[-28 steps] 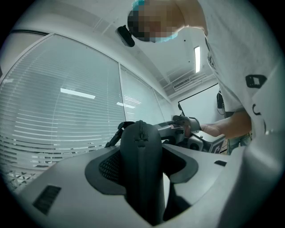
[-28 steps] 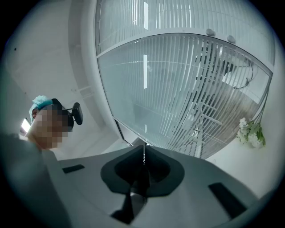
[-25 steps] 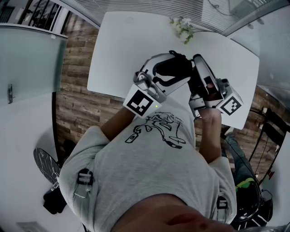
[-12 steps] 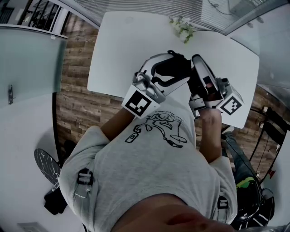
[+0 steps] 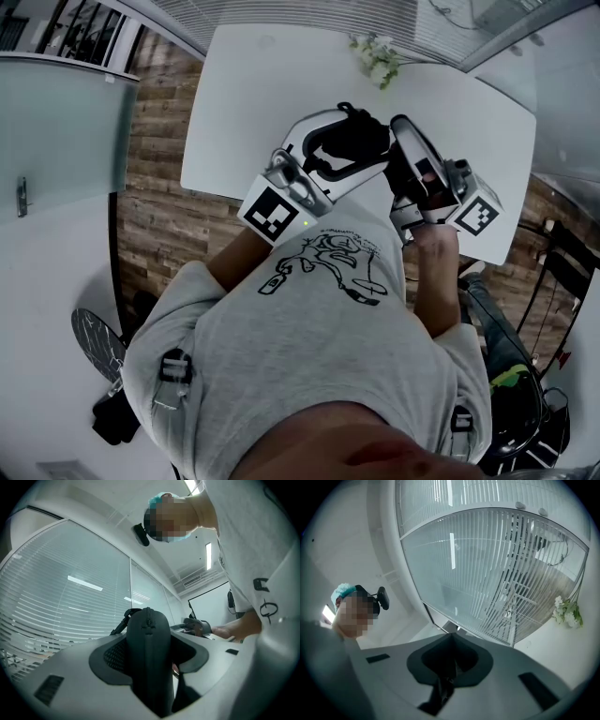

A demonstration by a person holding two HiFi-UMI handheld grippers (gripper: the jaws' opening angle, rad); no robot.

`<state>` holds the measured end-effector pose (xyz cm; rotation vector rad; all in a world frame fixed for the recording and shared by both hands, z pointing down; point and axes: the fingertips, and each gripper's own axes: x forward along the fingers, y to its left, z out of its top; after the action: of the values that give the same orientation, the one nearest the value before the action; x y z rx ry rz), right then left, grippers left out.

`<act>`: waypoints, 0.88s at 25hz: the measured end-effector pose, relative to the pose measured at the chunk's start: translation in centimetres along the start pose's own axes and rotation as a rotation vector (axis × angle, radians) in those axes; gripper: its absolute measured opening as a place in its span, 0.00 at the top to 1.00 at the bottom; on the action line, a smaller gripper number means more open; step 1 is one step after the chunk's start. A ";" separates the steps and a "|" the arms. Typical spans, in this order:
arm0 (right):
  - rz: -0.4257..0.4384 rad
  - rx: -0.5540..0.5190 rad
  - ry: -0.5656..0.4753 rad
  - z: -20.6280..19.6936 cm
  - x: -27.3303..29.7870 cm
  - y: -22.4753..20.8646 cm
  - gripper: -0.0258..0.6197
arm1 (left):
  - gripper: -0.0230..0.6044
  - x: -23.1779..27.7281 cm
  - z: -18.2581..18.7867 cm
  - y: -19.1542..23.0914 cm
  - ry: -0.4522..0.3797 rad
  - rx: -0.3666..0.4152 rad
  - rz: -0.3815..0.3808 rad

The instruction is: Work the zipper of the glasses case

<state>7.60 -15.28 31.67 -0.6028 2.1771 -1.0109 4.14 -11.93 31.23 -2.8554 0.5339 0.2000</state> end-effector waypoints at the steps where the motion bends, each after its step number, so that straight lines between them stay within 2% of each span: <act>1: 0.000 0.006 0.001 -0.1 -0.1 -0.1 0.96 | 0.56 0.0 0.2 0.1 -0.009 -0.009 0.000; 7: 0.021 0.022 0.016 -0.3 0.2 0.2 0.96 | 0.56 -0.2 1.7 0.5 -0.062 -0.074 -0.022; 10: 0.024 0.029 0.023 -0.4 0.1 0.0 0.96 | 0.56 -0.2 2.8 0.6 -0.101 -0.082 -0.028; 18: 0.034 0.046 0.032 -0.8 -0.1 -0.3 0.96 | 0.56 -0.2 3.9 0.8 -0.129 -0.112 -0.047; 22: 0.024 0.064 0.036 -1.3 -0.3 -0.9 0.96 | 0.56 -0.3 5.1 1.1 -0.184 -0.144 -0.048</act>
<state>6.99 -14.95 33.13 -0.5311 2.1692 -1.0813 3.00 -11.58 26.16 -2.9430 0.4302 0.5059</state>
